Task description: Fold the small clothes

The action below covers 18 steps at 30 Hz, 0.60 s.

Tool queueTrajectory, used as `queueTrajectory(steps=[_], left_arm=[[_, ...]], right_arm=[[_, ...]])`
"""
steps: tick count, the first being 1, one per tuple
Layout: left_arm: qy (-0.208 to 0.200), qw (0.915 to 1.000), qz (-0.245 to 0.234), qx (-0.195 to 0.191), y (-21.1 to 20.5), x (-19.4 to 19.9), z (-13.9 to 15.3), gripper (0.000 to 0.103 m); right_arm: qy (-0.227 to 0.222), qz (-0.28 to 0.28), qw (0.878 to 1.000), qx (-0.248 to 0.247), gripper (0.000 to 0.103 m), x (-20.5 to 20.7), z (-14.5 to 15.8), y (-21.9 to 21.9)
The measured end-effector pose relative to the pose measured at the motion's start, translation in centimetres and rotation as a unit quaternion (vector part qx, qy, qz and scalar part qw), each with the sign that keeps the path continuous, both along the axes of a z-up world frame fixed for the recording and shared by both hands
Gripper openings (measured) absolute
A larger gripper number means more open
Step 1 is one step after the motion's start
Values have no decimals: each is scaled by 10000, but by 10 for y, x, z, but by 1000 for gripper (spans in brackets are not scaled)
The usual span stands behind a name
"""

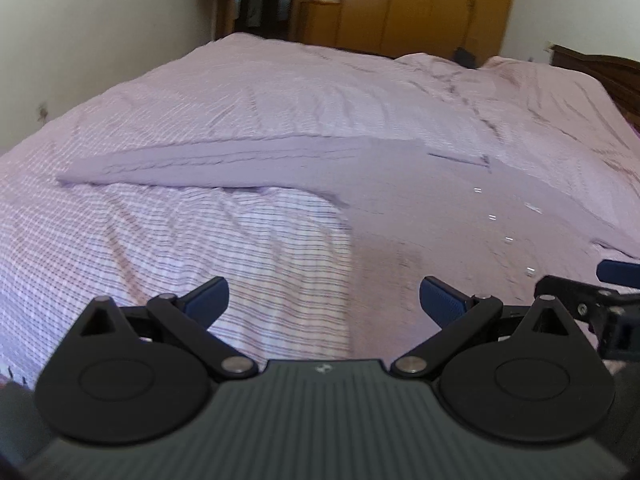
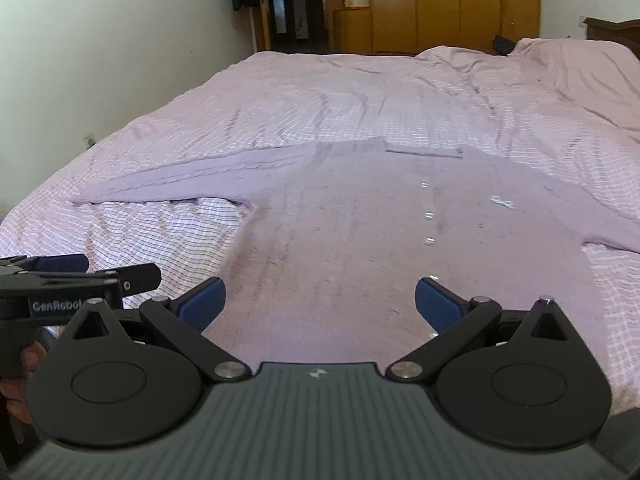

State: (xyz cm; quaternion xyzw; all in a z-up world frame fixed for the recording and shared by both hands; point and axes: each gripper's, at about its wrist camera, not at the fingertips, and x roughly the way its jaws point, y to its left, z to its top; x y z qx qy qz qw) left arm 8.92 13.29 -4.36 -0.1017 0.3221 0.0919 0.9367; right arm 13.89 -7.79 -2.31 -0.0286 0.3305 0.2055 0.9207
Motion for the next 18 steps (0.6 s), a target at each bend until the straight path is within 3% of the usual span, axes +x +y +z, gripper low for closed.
queueTrajectory(steps=[5,9,13,18], left_arm=[[67,9997,212,-127,40,17,-13,103],[268,9982,441,-294,80,37,-29,103],[364,9963,748,-202,119,50,-39,103],[180,9946,1021,-84,166,60,-38,103]], right_arm=[[38,304,9994,139,103,16,-6,39],[-271,426,9985,209,103,22,-9,73],[-112,629,9977,233,103,39,-18,112],[-40,956,9953,118,103,55,-28,163]])
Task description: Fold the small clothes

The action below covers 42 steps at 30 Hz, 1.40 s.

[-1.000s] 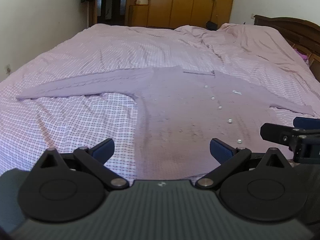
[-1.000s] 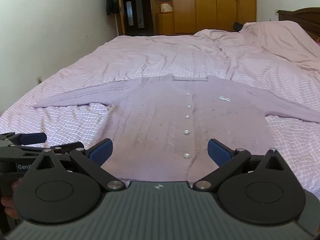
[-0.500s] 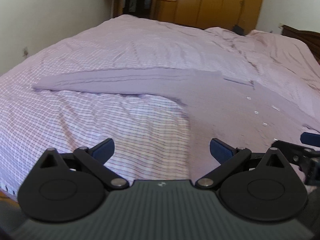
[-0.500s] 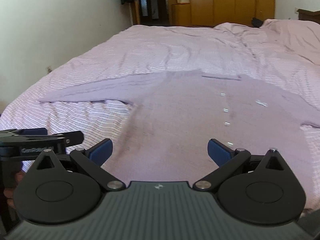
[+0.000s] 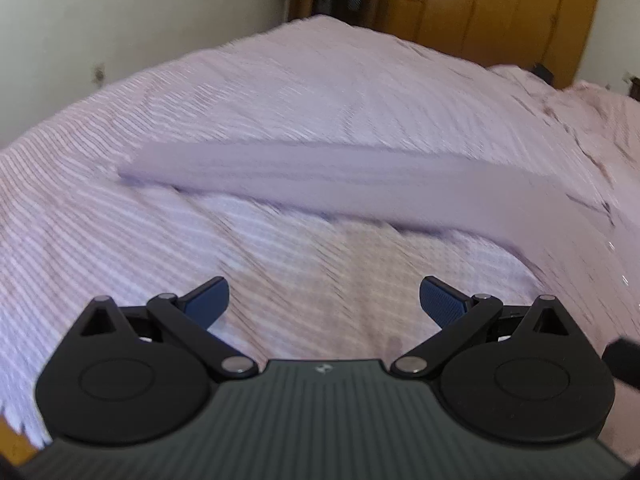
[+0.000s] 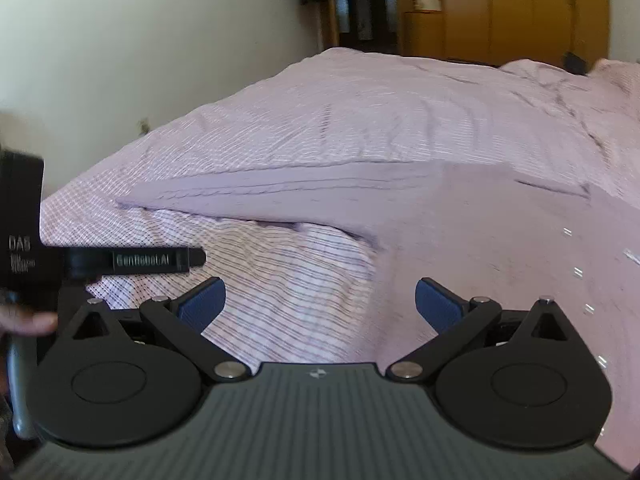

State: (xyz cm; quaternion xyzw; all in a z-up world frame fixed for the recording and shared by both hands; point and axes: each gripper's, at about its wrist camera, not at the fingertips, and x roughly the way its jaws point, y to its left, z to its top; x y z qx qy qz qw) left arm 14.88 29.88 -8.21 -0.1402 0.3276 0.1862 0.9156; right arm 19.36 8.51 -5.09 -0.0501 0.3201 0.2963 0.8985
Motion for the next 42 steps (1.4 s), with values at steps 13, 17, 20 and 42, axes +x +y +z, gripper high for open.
queueTrajectory(steps=[13,17,20,42], left_arm=[[-869,9863,807,-1146,123,-9,-19,103],[-1052,9808,850,-1408,146,-7,-24,103],[-1062,9778,910,-1562,161,3,-30,103],[-900,9864,1116,-806,186,65,-30,13]], right_arm=[[285,555,9976,296,103,53,-27,141],[422,720,9951,527,103,65,-37,180],[538,749,9940,588,103,72,-44,203],[793,761,9894,951,103,94,-81,237]])
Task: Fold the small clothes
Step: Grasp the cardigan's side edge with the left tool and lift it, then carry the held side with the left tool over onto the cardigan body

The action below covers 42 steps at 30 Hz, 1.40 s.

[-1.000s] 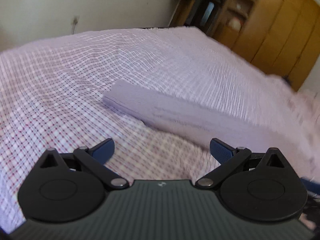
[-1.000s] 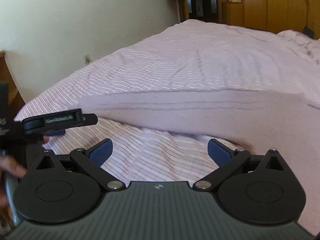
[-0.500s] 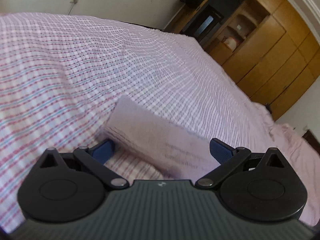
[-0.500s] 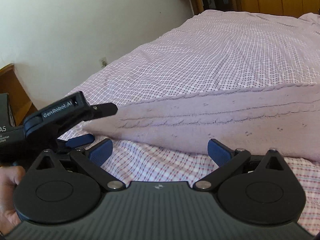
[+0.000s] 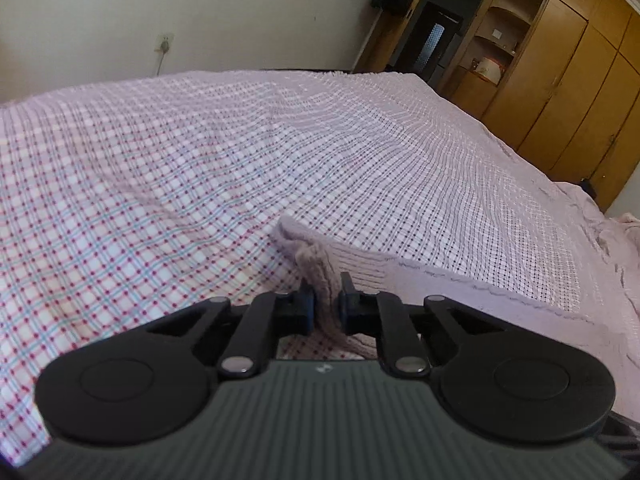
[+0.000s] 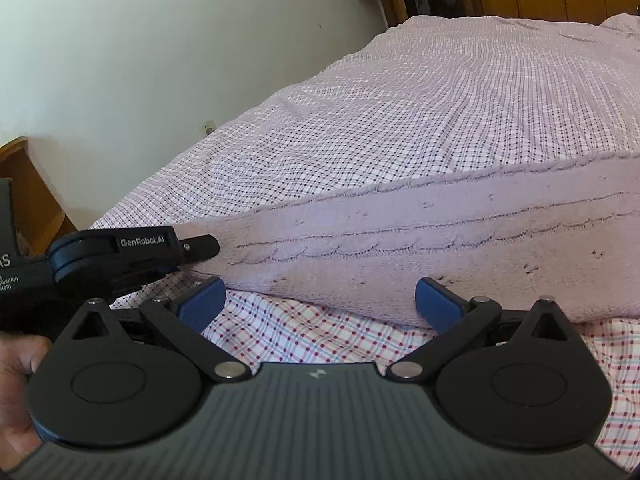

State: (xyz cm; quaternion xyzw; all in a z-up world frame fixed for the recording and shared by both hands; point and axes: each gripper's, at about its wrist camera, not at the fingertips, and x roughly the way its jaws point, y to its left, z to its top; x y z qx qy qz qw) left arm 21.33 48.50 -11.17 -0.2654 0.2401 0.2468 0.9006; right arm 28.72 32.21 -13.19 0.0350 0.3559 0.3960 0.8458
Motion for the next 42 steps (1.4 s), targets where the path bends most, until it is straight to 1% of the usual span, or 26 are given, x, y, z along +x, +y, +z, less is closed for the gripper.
queueTrajectory(steps=[8,12,14,18,27,30,32,36,42], left_arm=[[-328,9977,-386,446,-23,17,21,12],[-443,9972,-467,385,-30,25,26,12],[-437,9968,-527,407,-35,26,29,12],[-377,9963,-642,437,-47,32,31,12],[-440,9935,-906,525,-66,44,36,12],[-479,9921,-1010,571,-72,36,36,12],[-480,9912,-1114,521,-79,38,36,12],[-399,9899,-1231,571,-92,42,34,12],[-523,9872,-1391,586,-113,49,45,12]], right_arm=[[-56,-80,9999,29,103,-2,4,-9],[-213,-118,9997,-15,103,-4,11,-13],[-310,-180,9993,-36,103,-4,15,-18],[-174,-240,9996,-3,103,1,17,-30],[-389,-465,9981,-143,103,-4,28,-55],[-341,-556,9978,-98,103,-1,33,-64],[-319,-592,9977,-97,103,0,36,-68],[-376,-684,9968,-164,103,-1,42,-82],[-423,-881,9950,-205,103,1,46,-110]])
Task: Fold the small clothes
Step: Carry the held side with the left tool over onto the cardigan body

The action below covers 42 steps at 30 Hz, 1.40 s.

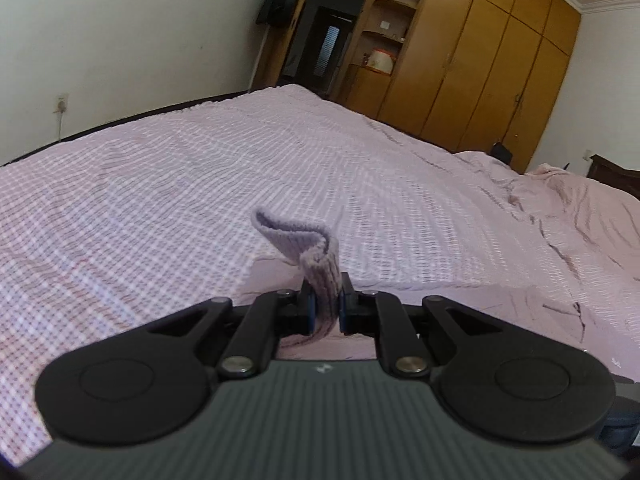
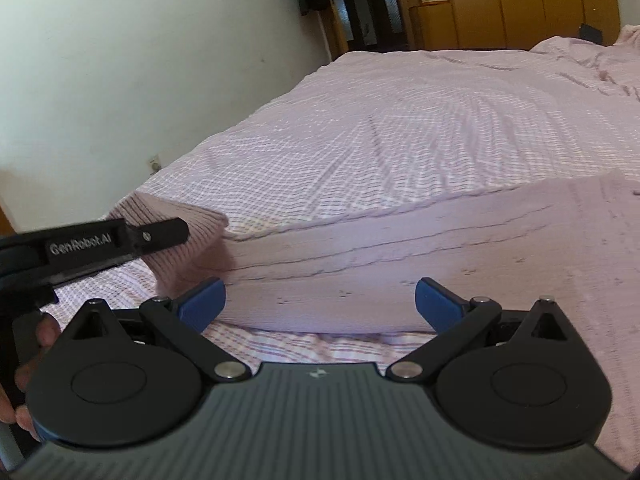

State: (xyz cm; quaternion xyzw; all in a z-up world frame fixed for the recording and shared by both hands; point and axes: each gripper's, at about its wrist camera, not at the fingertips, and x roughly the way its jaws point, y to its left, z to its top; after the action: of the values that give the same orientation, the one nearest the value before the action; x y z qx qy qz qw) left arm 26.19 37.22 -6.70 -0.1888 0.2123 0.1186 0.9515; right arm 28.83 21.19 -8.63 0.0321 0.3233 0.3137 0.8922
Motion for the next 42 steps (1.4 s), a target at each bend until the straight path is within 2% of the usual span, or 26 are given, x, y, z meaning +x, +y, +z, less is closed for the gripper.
queueTrajectory(steps=[10,17,30,36,42], left_arm=[[-155,9987,-482,110,-53,24,19,12],[-71,9962,-841,236,-100,41,19,12],[-79,9947,-1008,201,-171,70,43,12],[-93,9917,-1160,544,-209,75,66,12],[44,9897,-1210,764,-241,85,72,12]], right_arm=[[-29,-328,9995,-7,103,11,7,-55],[39,-537,9985,83,103,19,8,-97],[193,-493,9986,-73,103,20,-2,-158],[151,-349,9993,-69,103,12,0,-171],[70,-363,9993,-1,103,9,14,-201]])
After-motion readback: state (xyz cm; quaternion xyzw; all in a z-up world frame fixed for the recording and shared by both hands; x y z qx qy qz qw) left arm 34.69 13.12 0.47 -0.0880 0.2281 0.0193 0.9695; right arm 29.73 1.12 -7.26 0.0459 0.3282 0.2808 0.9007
